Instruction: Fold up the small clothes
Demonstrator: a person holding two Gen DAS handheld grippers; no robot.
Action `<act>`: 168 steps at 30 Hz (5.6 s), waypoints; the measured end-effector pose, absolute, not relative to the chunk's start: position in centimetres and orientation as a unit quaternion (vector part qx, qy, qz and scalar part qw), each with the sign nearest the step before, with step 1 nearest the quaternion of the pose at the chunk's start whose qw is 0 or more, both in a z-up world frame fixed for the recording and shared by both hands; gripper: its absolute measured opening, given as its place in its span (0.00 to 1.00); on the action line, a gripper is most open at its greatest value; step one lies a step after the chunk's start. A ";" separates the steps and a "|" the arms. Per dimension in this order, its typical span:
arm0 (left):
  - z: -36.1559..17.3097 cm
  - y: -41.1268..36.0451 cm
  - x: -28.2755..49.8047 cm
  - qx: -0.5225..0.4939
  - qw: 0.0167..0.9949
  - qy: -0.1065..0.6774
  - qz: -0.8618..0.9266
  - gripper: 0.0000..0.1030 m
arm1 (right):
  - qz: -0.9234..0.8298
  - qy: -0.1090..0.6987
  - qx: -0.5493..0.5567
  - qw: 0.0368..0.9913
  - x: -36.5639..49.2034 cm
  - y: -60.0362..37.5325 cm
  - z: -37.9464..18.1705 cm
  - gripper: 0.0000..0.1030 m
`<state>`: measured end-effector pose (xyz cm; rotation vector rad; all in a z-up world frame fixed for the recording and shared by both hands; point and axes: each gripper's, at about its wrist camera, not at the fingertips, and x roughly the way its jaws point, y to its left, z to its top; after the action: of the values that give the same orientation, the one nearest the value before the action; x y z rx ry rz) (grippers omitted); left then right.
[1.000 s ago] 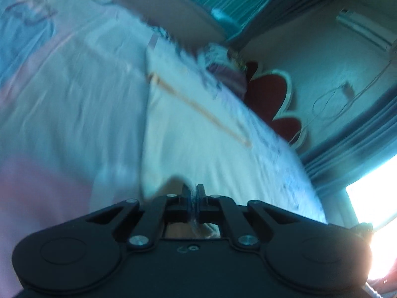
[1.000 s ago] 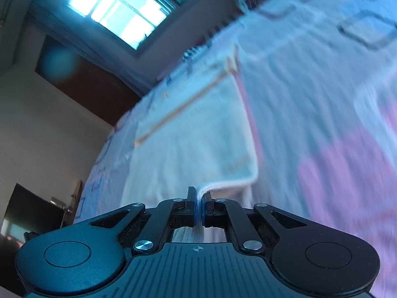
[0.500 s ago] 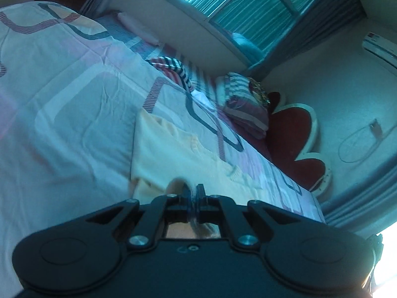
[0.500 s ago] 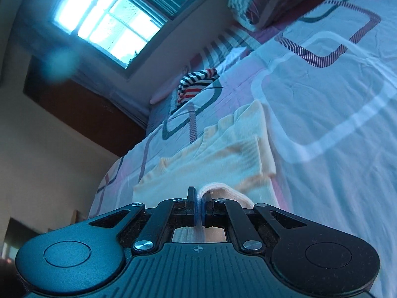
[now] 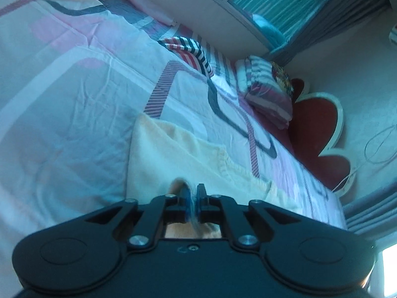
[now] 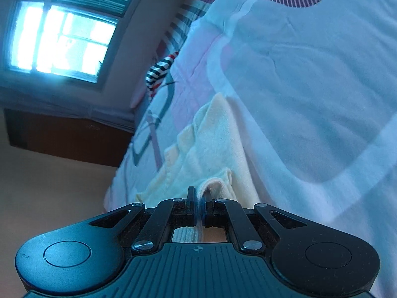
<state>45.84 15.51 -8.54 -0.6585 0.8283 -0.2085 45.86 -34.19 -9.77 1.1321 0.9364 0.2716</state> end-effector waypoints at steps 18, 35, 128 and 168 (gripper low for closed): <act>-6.8 11.6 49.6 -0.077 0.903 0.400 -0.137 0.53 | 0.158 0.415 0.217 0.869 48.1 -29.2 -5.5 0.47; -6.5 12.0 48.2 -0.061 0.939 0.312 -0.135 0.03 | 0.164 0.359 0.138 0.908 47.2 -27.5 -4.8 0.02; -7.7 -0.4 32.7 -0.014 0.908 0.415 -0.065 0.78 | 0.181 0.401 0.033 0.897 32.2 -13.2 -6.6 0.34; -8.5 4.7 30.5 0.003 0.909 0.416 -0.014 0.82 | 0.063 0.410 0.044 0.909 28.3 -21.9 -7.9 0.00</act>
<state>30.52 4.70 -8.49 0.0069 0.8573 -0.0292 28.27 -21.93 -7.85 0.0914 0.8458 0.1293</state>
